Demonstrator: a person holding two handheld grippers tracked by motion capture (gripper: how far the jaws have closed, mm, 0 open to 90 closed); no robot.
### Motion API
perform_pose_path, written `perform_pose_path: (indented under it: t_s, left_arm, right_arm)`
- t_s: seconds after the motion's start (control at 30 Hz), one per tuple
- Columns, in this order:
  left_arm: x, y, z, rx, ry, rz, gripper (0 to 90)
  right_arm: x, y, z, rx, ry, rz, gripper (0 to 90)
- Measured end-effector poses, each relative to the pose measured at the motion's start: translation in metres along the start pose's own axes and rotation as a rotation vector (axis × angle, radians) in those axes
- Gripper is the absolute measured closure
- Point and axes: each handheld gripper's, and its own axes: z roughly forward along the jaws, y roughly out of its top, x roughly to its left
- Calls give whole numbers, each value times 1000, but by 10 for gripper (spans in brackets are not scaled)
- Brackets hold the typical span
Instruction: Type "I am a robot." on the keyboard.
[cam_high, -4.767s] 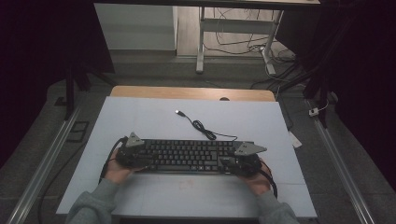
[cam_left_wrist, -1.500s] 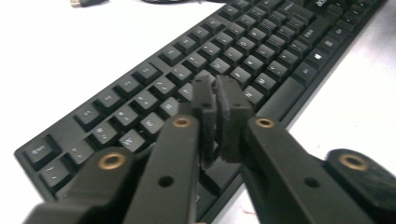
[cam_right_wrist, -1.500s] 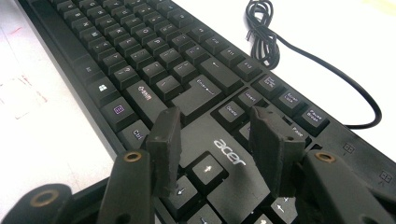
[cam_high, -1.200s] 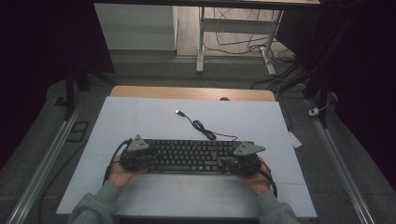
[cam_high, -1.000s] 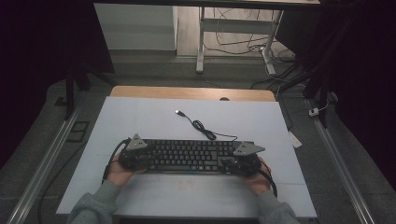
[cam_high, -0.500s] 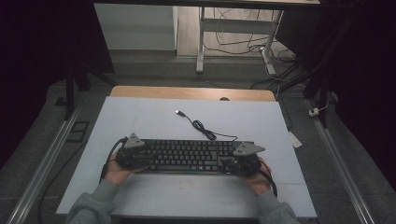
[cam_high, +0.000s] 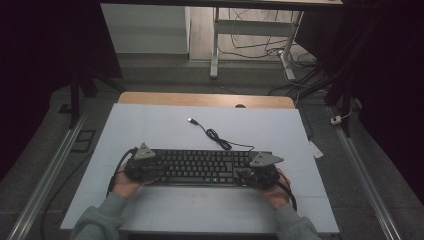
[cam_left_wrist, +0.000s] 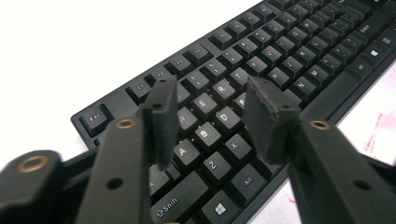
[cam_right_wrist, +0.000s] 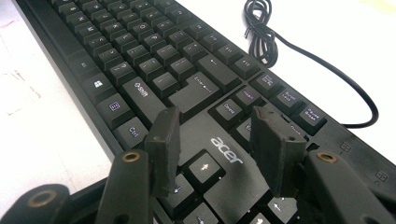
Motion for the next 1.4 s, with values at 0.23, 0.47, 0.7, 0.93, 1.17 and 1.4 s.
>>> perform_pose_path:
  t_s: [0.23,0.47,0.7,0.93,1.17,1.4]
  left_arm:
    - [-1,0,-1,8,-13,20,845]
    - [-1,0,-2,15,-18,23,888]
    - [3,-4,-6,36,-1,28,888]
    - [7,-9,-3,63,12,19,888]
    - [9,-11,3,86,21,17,888]
    - [10,-13,8,98,29,12,888]
  right_arm:
    - [0,0,0,2,1,-4,529]
    - [0,0,0,2,0,-4,528]
    - [0,0,0,1,-1,-2,528]
    - [0,0,0,1,-1,-3,528]
    - [0,0,1,2,-1,-6,527]
    - [0,0,1,3,-3,-8,527]
